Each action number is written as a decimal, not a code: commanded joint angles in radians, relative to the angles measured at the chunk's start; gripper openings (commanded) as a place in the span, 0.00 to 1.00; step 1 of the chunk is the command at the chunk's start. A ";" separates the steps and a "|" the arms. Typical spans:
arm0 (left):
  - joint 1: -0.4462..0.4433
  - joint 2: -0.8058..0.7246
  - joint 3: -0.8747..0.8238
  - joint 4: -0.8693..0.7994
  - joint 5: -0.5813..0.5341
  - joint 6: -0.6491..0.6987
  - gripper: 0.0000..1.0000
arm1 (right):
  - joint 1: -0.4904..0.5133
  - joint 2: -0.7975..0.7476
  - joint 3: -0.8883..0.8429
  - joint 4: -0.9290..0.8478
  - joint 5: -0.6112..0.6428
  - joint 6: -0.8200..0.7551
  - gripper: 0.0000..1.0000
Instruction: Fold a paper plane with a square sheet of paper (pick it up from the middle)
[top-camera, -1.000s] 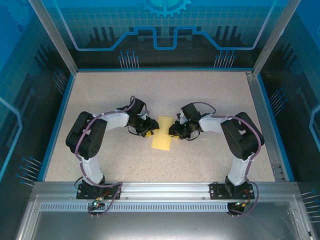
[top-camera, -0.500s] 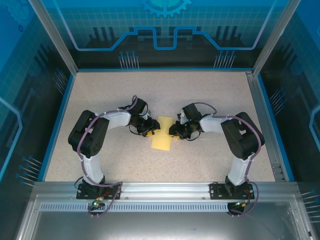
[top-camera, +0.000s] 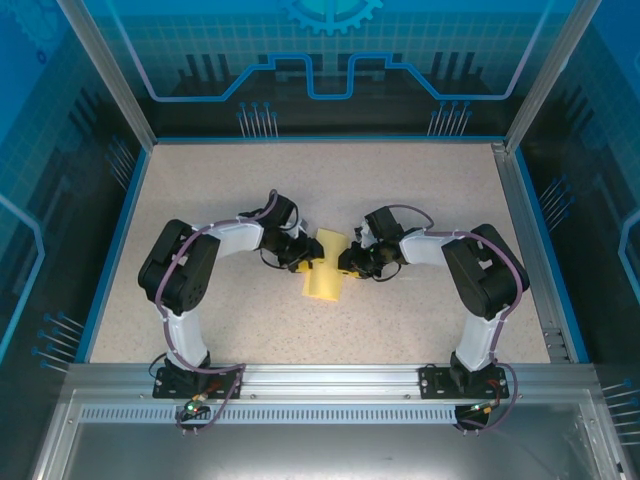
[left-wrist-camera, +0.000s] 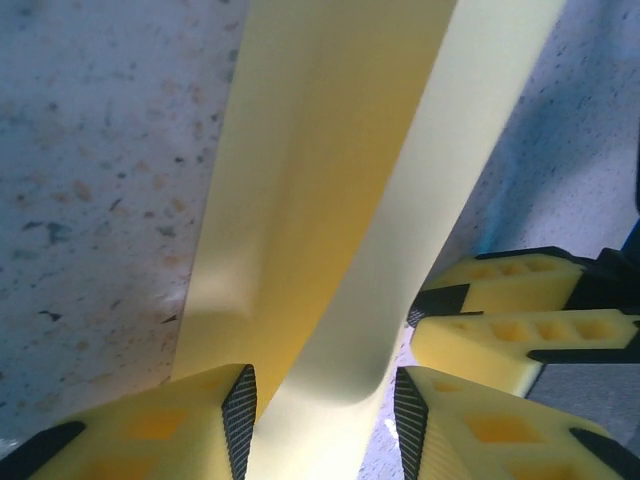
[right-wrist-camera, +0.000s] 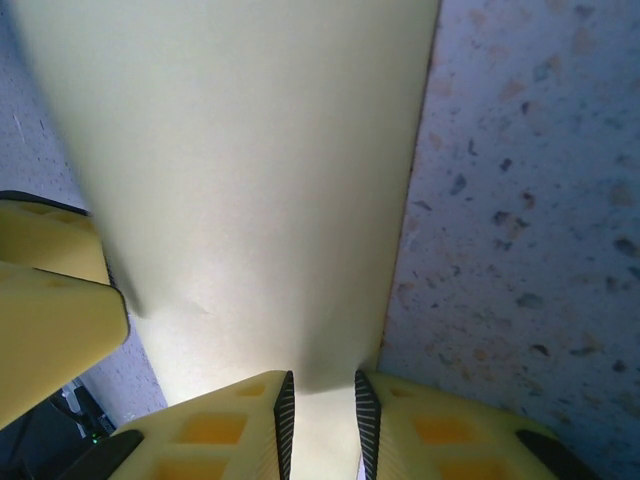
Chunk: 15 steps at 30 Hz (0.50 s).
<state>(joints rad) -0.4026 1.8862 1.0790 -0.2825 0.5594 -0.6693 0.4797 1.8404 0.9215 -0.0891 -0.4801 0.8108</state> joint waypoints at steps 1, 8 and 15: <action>0.000 0.001 0.036 -0.010 0.046 0.031 0.44 | -0.021 -0.002 -0.018 -0.035 0.015 -0.013 0.27; 0.013 0.023 0.057 0.038 0.105 0.013 0.45 | -0.022 -0.006 -0.021 -0.042 0.017 -0.019 0.28; 0.036 0.045 0.106 0.016 0.148 0.055 0.47 | -0.021 -0.014 -0.016 -0.044 0.014 -0.020 0.28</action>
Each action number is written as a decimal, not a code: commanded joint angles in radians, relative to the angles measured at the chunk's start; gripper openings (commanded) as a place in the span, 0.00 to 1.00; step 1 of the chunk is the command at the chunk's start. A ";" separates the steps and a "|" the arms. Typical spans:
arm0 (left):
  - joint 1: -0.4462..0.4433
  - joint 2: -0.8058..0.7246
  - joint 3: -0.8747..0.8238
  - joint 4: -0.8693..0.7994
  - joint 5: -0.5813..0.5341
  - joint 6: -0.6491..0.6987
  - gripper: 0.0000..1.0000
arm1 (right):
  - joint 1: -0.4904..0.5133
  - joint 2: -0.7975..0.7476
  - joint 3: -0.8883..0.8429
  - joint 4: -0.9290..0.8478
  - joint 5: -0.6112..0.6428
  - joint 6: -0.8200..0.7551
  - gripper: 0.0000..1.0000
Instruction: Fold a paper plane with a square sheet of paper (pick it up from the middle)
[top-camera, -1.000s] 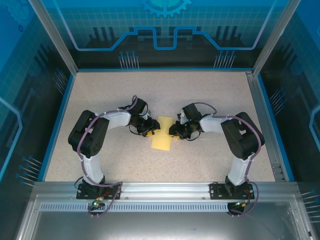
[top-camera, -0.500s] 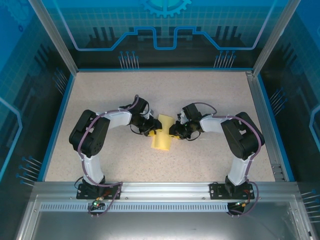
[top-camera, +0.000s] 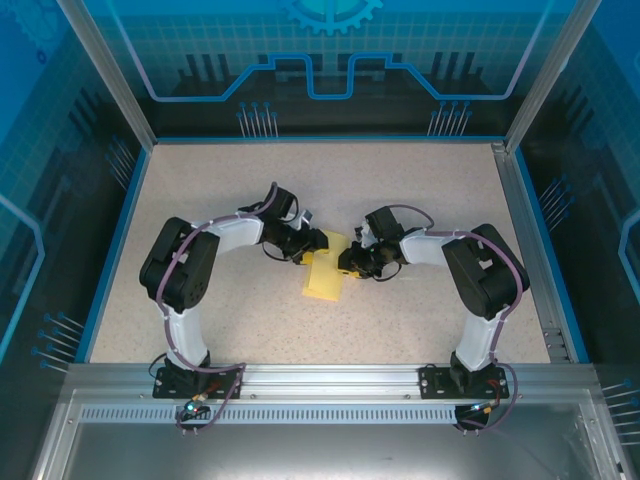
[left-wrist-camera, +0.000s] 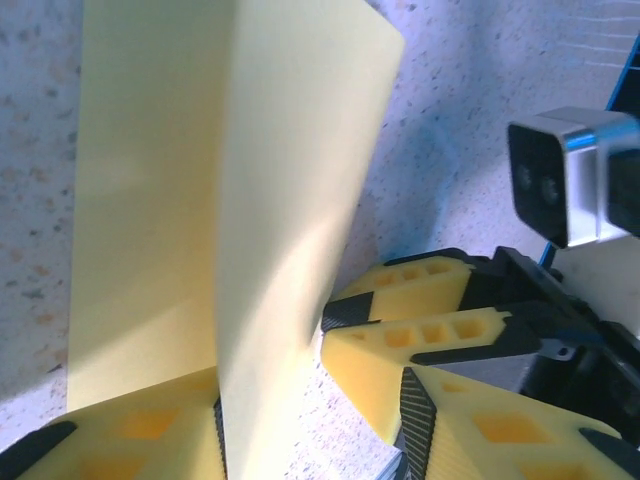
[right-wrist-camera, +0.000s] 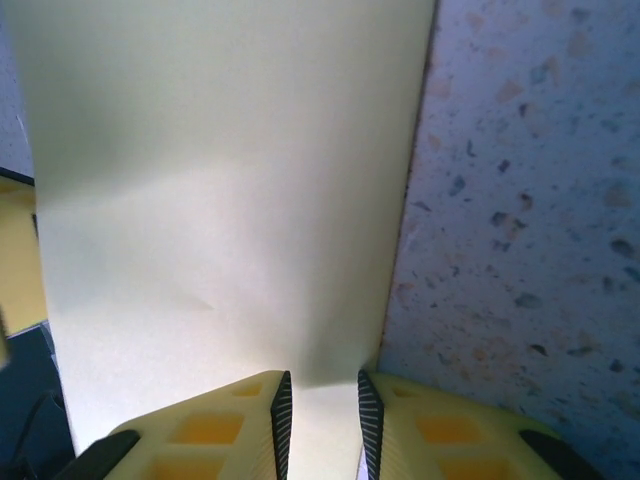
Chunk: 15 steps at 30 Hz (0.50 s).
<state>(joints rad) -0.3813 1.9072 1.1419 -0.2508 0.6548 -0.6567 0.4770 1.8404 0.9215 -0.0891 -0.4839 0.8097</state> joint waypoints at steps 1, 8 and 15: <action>0.018 0.027 0.049 -0.019 0.056 0.049 0.47 | -0.020 -0.016 -0.016 -0.046 0.018 -0.018 0.28; 0.027 0.050 0.075 -0.048 0.101 0.076 0.32 | -0.018 -0.109 -0.014 -0.073 0.023 -0.034 0.35; 0.027 0.044 0.058 -0.039 0.110 0.065 0.22 | 0.067 -0.265 -0.002 -0.202 0.189 -0.153 0.63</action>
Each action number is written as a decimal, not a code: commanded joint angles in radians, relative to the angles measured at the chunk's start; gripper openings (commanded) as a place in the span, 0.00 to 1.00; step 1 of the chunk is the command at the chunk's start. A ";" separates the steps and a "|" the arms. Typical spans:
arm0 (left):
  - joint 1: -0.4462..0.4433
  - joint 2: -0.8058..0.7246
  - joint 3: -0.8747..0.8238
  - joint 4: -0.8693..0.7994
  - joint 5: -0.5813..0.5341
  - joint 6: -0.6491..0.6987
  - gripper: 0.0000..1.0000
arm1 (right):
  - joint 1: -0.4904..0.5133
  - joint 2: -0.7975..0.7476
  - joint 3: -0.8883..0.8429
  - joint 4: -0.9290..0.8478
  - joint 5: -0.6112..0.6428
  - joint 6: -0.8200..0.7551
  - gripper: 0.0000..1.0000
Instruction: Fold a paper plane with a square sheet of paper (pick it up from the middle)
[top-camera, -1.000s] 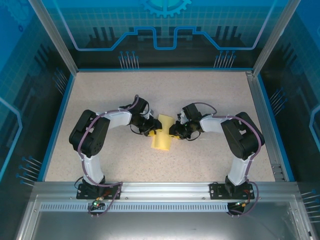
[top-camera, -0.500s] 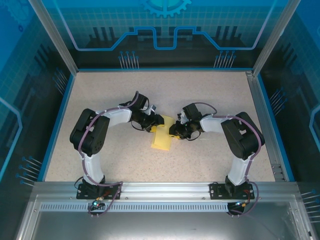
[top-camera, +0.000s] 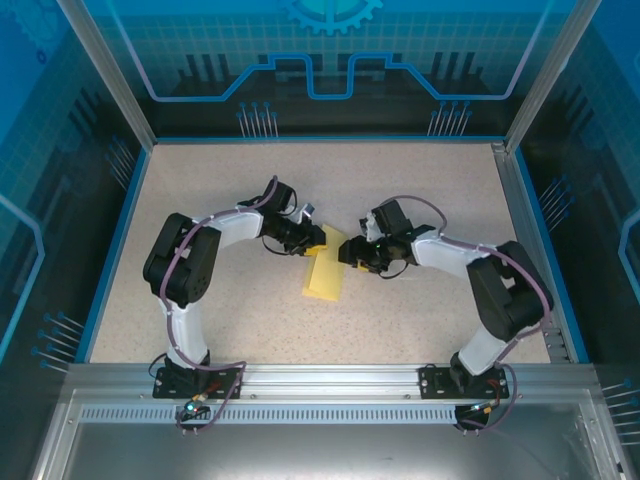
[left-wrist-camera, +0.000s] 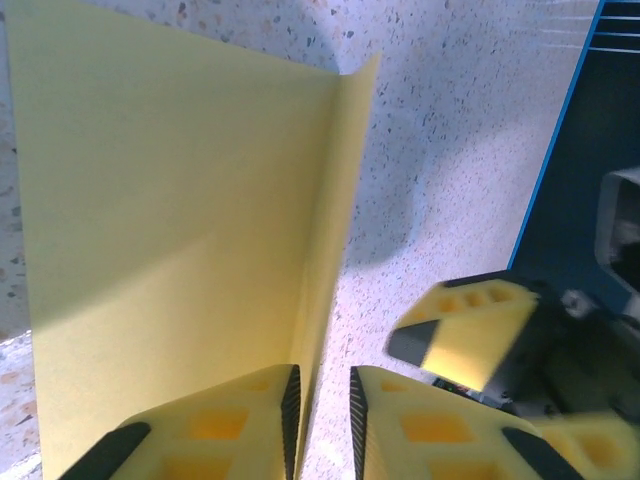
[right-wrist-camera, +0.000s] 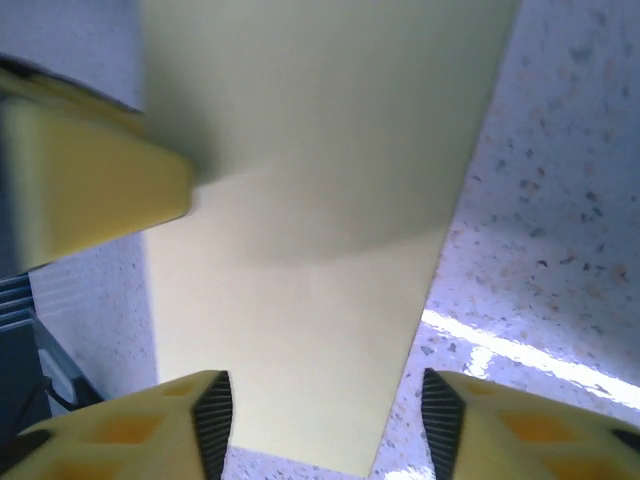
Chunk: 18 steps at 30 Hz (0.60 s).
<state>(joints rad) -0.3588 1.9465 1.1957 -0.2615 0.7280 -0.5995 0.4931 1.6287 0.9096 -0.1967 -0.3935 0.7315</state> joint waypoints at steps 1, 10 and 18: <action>0.004 0.005 0.002 -0.029 0.039 0.009 0.20 | 0.086 -0.078 0.011 -0.111 0.142 -0.092 0.64; 0.004 -0.007 -0.020 -0.012 0.017 -0.016 0.06 | 0.205 -0.224 -0.005 -0.191 0.398 -0.008 0.72; 0.004 -0.034 -0.048 -0.021 0.009 -0.011 0.03 | 0.191 -0.138 0.195 -0.399 0.449 0.164 0.73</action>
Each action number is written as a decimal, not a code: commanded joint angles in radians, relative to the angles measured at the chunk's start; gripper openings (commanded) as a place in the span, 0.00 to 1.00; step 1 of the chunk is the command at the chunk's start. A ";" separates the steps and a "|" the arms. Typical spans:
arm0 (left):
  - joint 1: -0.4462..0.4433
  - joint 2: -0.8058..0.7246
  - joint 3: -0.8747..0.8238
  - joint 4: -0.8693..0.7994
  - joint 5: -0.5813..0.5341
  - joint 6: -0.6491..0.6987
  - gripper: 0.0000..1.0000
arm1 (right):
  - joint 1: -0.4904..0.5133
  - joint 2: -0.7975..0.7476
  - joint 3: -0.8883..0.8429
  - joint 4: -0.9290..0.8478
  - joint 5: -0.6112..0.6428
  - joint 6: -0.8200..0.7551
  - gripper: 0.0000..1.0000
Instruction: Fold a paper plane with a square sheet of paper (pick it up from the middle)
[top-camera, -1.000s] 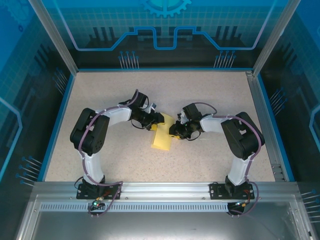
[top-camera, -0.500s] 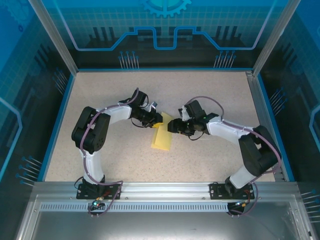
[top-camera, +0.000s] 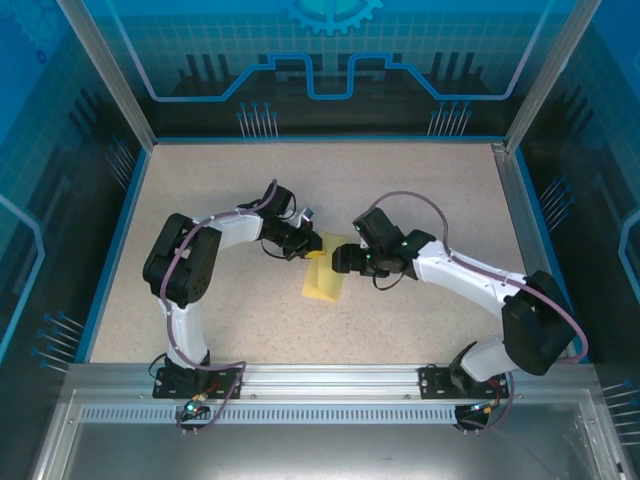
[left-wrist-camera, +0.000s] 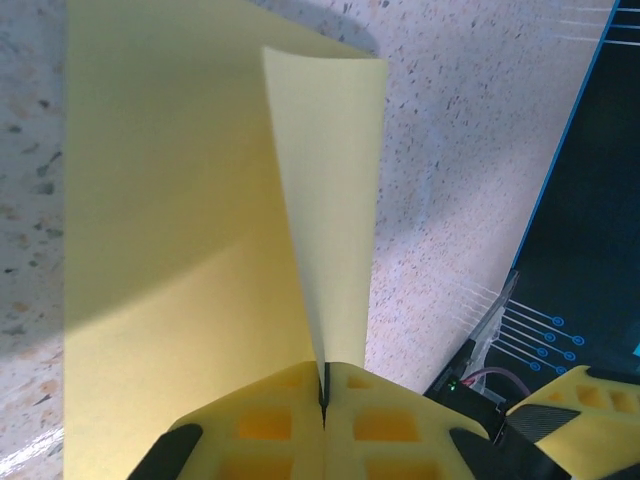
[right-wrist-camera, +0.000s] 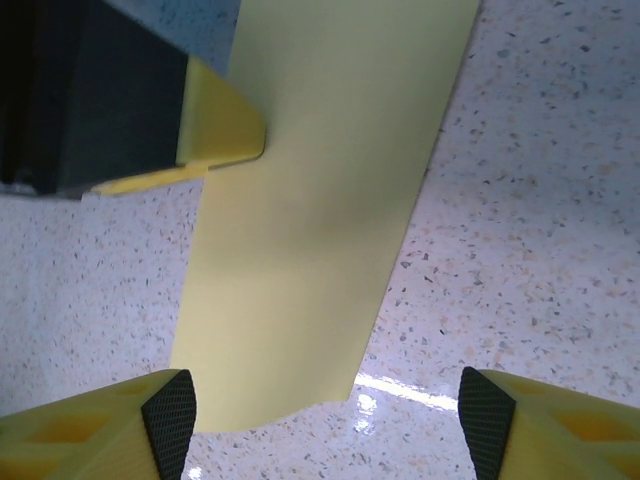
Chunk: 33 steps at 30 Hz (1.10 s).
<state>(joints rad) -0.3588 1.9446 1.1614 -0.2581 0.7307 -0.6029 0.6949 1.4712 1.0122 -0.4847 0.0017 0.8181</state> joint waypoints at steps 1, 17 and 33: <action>0.004 -0.029 -0.013 -0.032 0.008 -0.008 0.02 | -0.016 0.026 0.121 -0.129 0.053 0.078 0.74; -0.017 -0.018 0.007 -0.072 0.004 0.002 0.00 | -0.113 0.059 0.225 -0.127 -0.136 0.023 0.75; -0.031 -0.018 0.015 -0.036 -0.004 -0.035 0.00 | 0.084 -0.032 0.004 0.050 -0.074 -0.168 0.67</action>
<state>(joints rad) -0.3813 1.9438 1.1614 -0.2901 0.7273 -0.6239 0.7113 1.4235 1.0241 -0.4713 -0.1055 0.7368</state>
